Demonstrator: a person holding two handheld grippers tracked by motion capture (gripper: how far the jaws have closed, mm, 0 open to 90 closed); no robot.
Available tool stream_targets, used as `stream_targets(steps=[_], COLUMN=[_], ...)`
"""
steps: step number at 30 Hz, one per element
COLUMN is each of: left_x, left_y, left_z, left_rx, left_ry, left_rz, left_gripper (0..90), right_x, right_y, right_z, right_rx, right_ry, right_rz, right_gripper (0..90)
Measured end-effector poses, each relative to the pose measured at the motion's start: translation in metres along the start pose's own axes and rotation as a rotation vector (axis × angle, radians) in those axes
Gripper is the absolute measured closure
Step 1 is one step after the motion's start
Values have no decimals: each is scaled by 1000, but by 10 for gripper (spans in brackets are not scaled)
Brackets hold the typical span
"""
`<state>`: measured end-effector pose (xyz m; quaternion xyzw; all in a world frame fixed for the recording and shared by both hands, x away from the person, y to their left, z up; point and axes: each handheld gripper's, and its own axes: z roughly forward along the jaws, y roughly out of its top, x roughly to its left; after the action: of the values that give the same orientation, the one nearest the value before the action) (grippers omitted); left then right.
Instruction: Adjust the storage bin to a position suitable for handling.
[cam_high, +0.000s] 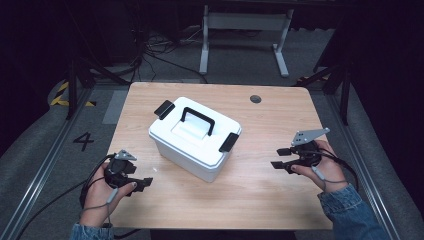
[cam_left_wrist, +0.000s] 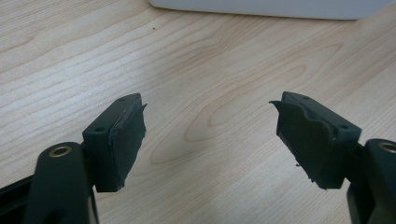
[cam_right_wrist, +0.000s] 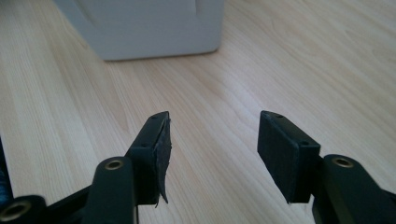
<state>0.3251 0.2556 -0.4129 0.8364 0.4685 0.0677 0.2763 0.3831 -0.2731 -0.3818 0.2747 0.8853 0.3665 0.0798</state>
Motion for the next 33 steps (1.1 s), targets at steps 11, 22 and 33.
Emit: stream_targets(steps=[11,22,33], left_x=[-1,-1,0], left_y=[-6,-19,-31], left_z=[-3,-8,-12], left_rx=[8,7,11], left_ry=[3,22,34], left_rz=[-9,-32,-60], left_gripper=[243,243,243], right_x=[2,5,13], right_y=[38,77,113], right_z=[-10,-5,9], right_rx=[-47,-74,-140], right_ry=[32,57,75], right_rz=[-3,-31,-34], right_gripper=[488,485,474])
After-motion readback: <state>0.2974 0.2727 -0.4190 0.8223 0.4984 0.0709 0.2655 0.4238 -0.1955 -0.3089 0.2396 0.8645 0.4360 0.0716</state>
